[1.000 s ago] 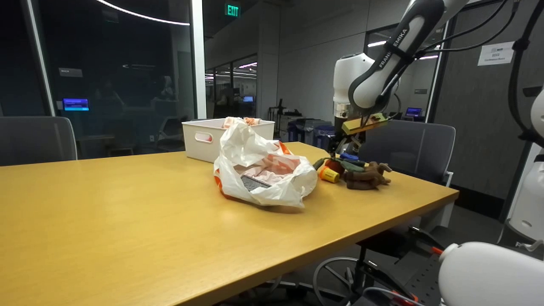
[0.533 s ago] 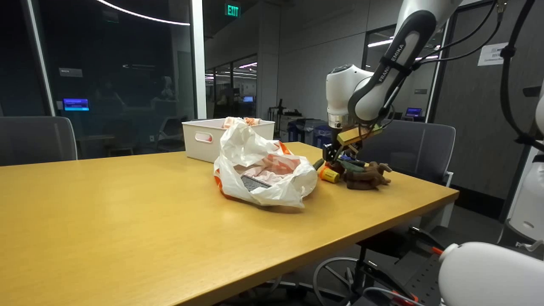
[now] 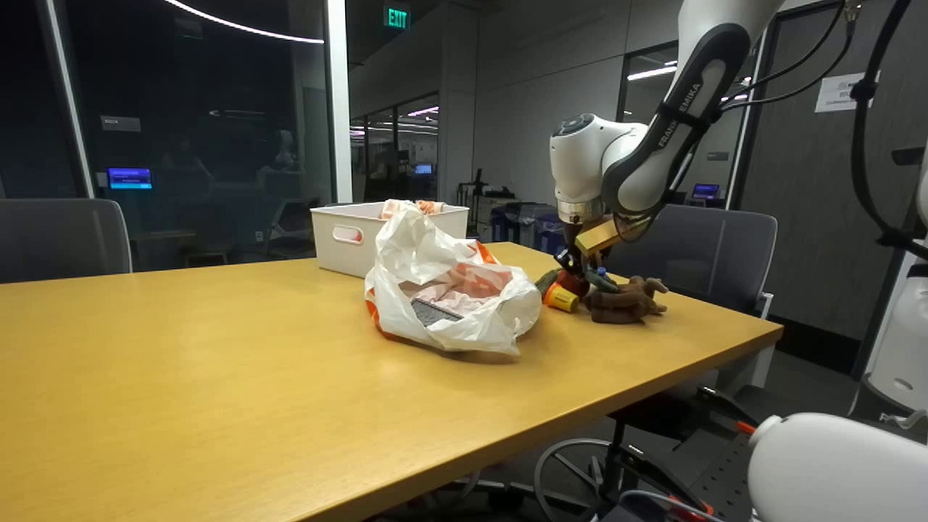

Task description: Put the duster, the turnip plush toy, the yellow container, the moose toy and the blue sponge in the plastic

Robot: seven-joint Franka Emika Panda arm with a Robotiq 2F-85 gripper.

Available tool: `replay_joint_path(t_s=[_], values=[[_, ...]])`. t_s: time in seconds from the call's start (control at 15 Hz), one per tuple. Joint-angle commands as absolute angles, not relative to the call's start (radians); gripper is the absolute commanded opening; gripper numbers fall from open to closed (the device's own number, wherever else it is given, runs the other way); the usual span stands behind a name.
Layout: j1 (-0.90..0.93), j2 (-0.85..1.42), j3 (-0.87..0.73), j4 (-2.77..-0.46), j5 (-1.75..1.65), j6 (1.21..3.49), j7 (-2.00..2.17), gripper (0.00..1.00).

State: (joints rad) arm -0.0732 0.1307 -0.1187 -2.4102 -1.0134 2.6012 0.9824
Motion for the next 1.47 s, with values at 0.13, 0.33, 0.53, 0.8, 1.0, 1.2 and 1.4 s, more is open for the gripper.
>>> replay_joint_path(t_s=[0.13,0.33,0.53,0.8,1.0,1.2,1.4], values=[[-0.066,0.012,-0.121,-2.455,-1.026,2.594,1.046,0.03],[-0.075,-0.135,-0.116,-2.517,-1.062,2.620,1.086,0.07],[-0.071,-0.286,-0.115,-2.573,-1.067,2.679,1.063,0.06],[-0.008,-0.402,-0.098,-2.629,-0.981,2.800,0.931,0.06],[0.085,-0.372,-0.096,-2.627,-0.934,2.884,0.875,0.06],[0.198,-0.311,-0.108,-2.619,-0.867,2.948,0.793,0.06],[0.317,-0.219,-0.142,-2.607,-0.764,2.992,0.650,0.06]])
